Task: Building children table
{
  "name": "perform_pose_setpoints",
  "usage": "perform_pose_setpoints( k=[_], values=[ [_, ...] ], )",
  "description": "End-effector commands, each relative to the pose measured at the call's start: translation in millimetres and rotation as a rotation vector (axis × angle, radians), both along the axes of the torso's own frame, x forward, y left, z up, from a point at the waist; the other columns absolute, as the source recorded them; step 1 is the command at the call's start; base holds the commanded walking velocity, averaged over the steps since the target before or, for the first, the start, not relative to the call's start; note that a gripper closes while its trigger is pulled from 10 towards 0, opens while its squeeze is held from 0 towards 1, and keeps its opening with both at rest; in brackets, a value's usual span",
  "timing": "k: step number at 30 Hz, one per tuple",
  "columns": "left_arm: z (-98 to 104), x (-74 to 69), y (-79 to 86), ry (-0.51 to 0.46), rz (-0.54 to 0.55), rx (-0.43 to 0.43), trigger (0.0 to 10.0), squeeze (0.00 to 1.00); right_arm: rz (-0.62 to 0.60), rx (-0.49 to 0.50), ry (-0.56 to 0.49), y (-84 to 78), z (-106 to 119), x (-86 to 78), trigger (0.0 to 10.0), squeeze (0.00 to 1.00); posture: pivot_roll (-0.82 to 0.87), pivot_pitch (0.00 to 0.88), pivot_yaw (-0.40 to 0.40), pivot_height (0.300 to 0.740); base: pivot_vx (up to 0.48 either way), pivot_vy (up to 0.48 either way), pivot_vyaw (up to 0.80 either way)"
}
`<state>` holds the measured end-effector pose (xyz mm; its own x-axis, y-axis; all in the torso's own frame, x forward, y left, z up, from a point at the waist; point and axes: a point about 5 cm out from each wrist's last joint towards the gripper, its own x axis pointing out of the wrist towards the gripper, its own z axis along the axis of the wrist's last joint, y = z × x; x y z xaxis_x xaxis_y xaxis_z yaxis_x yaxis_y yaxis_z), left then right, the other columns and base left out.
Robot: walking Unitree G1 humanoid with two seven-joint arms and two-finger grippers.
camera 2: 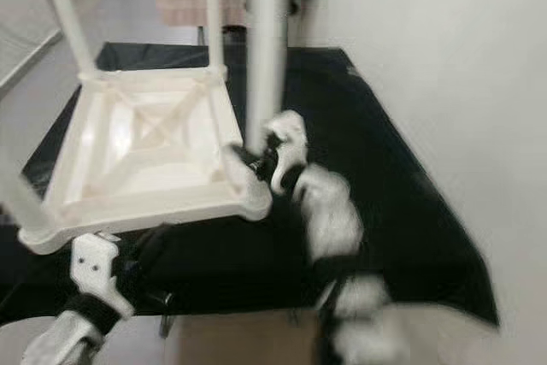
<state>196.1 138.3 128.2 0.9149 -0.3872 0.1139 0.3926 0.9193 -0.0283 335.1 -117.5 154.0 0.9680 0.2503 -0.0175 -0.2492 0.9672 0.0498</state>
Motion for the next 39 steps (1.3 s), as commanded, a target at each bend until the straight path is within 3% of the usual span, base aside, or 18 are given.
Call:
perform_pose_setpoints(
  k=[1, 9, 10, 13, 14, 15, 18, 19, 22, 23, 25, 26, 27, 34, 35, 37, 38, 39],
  values=[
    [-1.0, 0.5, 1.5, -0.001, 0.0, 0.008, 10.0, 0.0, -0.036, -0.03, 0.162, -5.4, -31.9, -15.1, 0.0, 0.0, 0.1, 0.011, -0.063, 0.74, 0.0, 0.0, 0.0],
    [-1.7, 2.9, 0.2, -0.005, 0.003, 0.006, 10.0, 0.0, 0.053, -0.074, 0.116, 0.6, -23.9, -5.5, 0.0, 0.0, 0.12, 0.004, -0.093, 0.74, 0.0, 0.0, 0.0],
    [-1.6, 3.0, 0.0, -0.007, 0.004, 0.006, 10.0, 0.0, 0.066, -0.078, 0.115, 2.3, -22.6, -3.8, 4.3, 0.0, 0.12, 0.003, -0.093, 0.74, 0.0, 0.0, 0.0],
    [-1.7, 3.2, -0.3, -0.008, 0.005, 0.008, 10.0, 0.0, 0.049, -0.085, 0.122, 4.3, -19.3, -5.0, 4.3, 0.0, 0.12, 0.003, -0.093, 0.74, 0.0, 0.0, 0.0],
    [-1.7, 3.2, -0.5, -0.007, 0.004, 0.007, 10.0, 0.0, 0.089, -0.072, 0.105, 5.5, -13.7, -1.5, 10.0, 0.55, 0.12, 0.001, -0.089, 0.74, 0.0, 0.0, 0.0],
    [-1.5, 3.5, -1.2, -0.008, 0.0, 0.005, 10.0, 0.0, 0.257, -0.03, 0.063, 13.7, 3.4, 2.3, 10.0, 1.0, 0.11, 0.004, -0.089, 0.74, 0.0, 0.0, 0.0],
    [-1.5, 3.6, -1.4, -0.008, -0.001, 0.004, 10.0, 0.0, 0.304, -0.019, 0.049, 15.7, 8.4, 2.8, 10.0, 1.0, 0.11, 0.004, -0.089, 0.74, 0.0, 0.0, 0.0],
    [-0.9, 4.0, -2.2, -0.01, -0.001, 0.003, 10.0, 0.0, 0.461, -0.045, -0.02, 14.5, 23.5, 7.9, 10.0, 1.0, 0.12, 0.009, -0.093, 0.74, 0.0, 0.0, 0.0],
    [-0.9, 4.0, -2.2, -0.01, -0.001, 0.003, 10.0, 0.0, 0.461, -0.045, -0.02, 14.5, 23.5, 7.9, 10.0, 1.0, 0.12, 0.009, -0.093, 0.74, 0.0, 0.0, 0.0],
    [-0.6, 4.0, -2.6, -0.011, 0.0, 0.003, 10.0, 0.0, 0.526, -0.07, -0.052, 12.9, 29.4, 9.8, 10.0, 0.1, 0.12, 0.009, -0.093, 0.74, 0.0, 0.0, 0.0],
    [-0.5, 3.7, -2.8, -0.012, 0.001, 0.002, 10.0, 0.0, 0.631, -0.084, -0.081, 11.6, 35.7, 10.7, 10.0, 0.1, 0.12, 0.012, -0.097, 0.74, 0.0, 0.0, 0.0],
    [-0.4, 3.3, -3.2, -0.012, 0.001, 0.002, 10.0, 0.0, 0.734, -0.098, -0.087, 8.9, 38.7, 11.6, 10.0, 0.0, 0.13, 0.015, -0.098, 0.74, 0.0, 0.0, 0.0],
    [-0.4, 3.0, -3.5, -0.012, 0.001, 0.001, 10.0, 0.0, 0.817, -0.114, -0.084, 5.5, 39.4, 12.9, 10.0, 0.0, 0.13, 0.015, -0.098, 0.74, 0.0, 0.0, 0.0],
    [0.7, 1.5, -4.5, -0.012, 0.001, 0.0, 10.0, 0.0, 0.88, -0.167, -0.013, -10.9, 35.2, 29.3, 10.0, 0.0, 0.14, 0.027, -0.102, 0.74, 0.0, 0.0, 0.0],
    [0.8, 1.0, -4.5, -0.011, 0.0, 0.0, 10.0, 0.0, 0.891, -0.158, 0.0, -12.4, 35.2, 30.8, 8.9, 0.0, 0.14, 0.03, -0.099, 0.74, 0.0, 0.0, 0.0],
    [0.8, 0.7, -4.5, -0.011, 0.0, -0.001, 10.0, 0.0, 0.899, -0.152, 0.009, -13.3, 35.2, 31.7, 8.9, 0.0, 0.14, 0.03, -0.099, 0.74, 0.0, 0.0, 0.0],
    [0.9, 0.3, -4.6, -0.01, -0.001, -0.001, 10.0, 0.0, 0.913, -0.138, 0.015, -13.7, 35.7, 32.3, 0.0, 0.0, 0.14, 0.033, -0.097, 0.74, 0.0, 0.0, 0.0],
    [1.0, 0.0, -4.6, -0.01, -0.002, -0.002, 10.0, 0.0, 0.922, -0.127, 0.018, -14.0, 36.1, 32.6, 0.0, 0.0, 0.14, 0.033, -0.097, 0.74, 0.0, 0.0, 0.0]
  ],
)
